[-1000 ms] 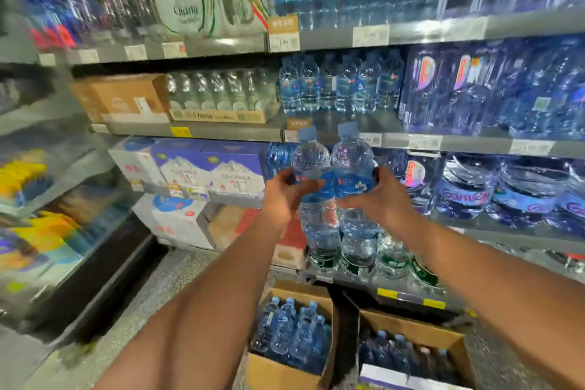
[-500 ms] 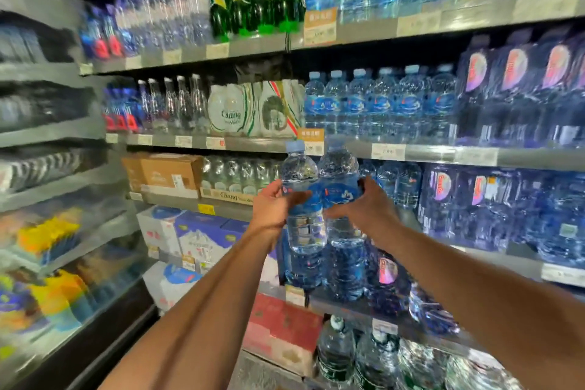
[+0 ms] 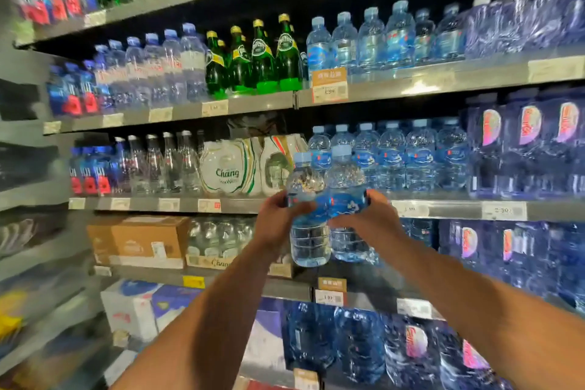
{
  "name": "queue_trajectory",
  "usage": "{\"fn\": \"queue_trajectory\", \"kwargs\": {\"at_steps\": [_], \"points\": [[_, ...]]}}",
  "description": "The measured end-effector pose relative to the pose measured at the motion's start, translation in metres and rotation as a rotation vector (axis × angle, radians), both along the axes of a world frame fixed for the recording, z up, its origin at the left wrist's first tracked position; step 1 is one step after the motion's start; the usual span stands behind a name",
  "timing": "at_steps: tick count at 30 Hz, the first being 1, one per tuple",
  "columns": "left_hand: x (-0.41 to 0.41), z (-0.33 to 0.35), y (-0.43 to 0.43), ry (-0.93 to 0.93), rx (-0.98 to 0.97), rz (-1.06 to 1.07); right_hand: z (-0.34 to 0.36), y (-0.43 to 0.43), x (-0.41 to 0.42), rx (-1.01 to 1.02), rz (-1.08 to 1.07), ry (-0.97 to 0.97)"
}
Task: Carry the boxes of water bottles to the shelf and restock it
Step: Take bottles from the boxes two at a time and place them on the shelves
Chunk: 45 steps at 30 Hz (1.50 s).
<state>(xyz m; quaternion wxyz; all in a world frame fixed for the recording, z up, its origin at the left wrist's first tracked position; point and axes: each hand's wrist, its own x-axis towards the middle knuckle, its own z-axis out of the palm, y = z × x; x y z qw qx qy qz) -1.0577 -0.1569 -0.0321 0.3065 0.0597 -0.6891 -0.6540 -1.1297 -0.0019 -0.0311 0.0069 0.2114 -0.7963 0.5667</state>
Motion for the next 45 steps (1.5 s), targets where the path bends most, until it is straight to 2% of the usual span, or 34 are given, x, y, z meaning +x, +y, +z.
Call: {"fn": "queue_trajectory", "kwargs": {"at_steps": [2, 4, 7, 11, 14, 21, 26, 33, 45], "points": [[-0.009, 0.019, -0.018, 0.041, -0.051, -0.038, 0.021, -0.011, 0.001, -0.050, -0.004, -0.014], [-0.016, 0.041, -0.030, 0.057, -0.097, -0.050, 0.041, -0.021, -0.003, -0.083, -0.040, 0.051], [-0.028, 0.073, -0.041, 0.119, 0.005, -0.119, 0.073, -0.033, -0.008, -0.117, -0.081, 0.117], [-0.049, 0.111, -0.042, 0.201, -0.002, -0.152, 0.115, -0.045, -0.021, -0.156, -0.113, 0.172], [-0.063, 0.140, -0.034, 0.262, 0.011, -0.102, 0.140, -0.050, -0.036, -0.201, -0.147, 0.247], [-0.100, 0.202, -0.028, 0.275, -0.198, 0.071, 0.195, -0.051, -0.080, -0.320, -0.094, 0.256], [-0.131, 0.243, -0.032, 0.413, -0.223, 0.144, 0.233, -0.053, -0.113, -0.351, -0.047, 0.306], [-0.155, 0.273, -0.048, 0.576, -0.282, 0.095, 0.265, -0.057, -0.125, -0.418, -0.030, 0.415], [-0.201, 0.295, -0.077, 0.626, -0.267, 0.095, 0.282, -0.086, -0.174, -0.426, -0.210, 0.492]]}}
